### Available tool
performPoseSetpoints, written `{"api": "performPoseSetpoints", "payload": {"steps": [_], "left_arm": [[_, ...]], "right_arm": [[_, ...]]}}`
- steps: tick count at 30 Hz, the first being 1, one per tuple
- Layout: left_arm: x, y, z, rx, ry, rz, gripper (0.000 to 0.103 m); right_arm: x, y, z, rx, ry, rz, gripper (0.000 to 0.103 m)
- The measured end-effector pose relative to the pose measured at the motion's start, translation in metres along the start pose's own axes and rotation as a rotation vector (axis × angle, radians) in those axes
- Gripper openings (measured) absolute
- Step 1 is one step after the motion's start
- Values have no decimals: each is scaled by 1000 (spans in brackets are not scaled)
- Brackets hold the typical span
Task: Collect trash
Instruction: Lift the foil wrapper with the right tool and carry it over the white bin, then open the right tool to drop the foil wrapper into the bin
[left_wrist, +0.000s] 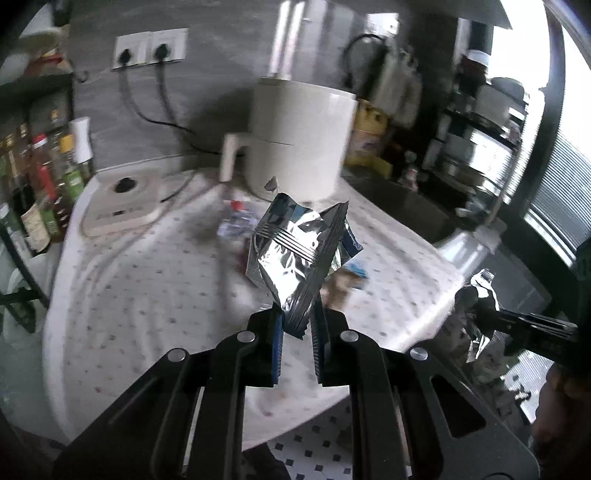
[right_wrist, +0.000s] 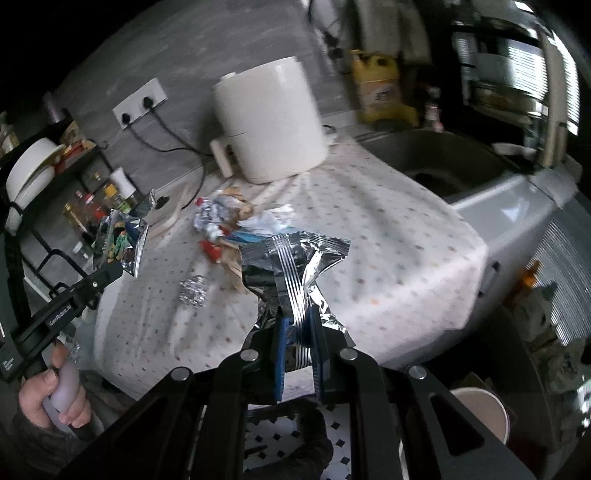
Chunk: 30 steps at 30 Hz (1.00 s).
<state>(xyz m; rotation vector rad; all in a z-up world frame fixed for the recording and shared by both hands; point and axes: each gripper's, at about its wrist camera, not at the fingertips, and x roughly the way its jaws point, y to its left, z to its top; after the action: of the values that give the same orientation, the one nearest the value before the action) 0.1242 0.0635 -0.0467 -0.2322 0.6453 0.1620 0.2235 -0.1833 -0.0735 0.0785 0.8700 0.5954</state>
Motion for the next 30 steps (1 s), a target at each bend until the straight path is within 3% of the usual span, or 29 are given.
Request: {"api": "performPoseSetpoints", "payload": {"steps": [12,19,22,23,24,30], "left_arm": [[15,-104,-34,133,89,-176,14],[38,-159,-66,204,173,-252,14],[50,-181,-82,234,211,-282,14],[58,-190,-90,246,230,-294,14],[63,-195,-94,256,243,-300,14],[95,-231,-130,316,331,-344,14]], "right_arm": [[-60,-92,-64,174,-11,-152,12],[-53,-166,-116,285,56,-242,13],[-45,-190,-136,328,77,-250,21],[-42,-198,-143,346,79,-250,39],[-41,-203,-148,355,79,-259,45],[-40,-232,-183,430,109,-277,47]]}}
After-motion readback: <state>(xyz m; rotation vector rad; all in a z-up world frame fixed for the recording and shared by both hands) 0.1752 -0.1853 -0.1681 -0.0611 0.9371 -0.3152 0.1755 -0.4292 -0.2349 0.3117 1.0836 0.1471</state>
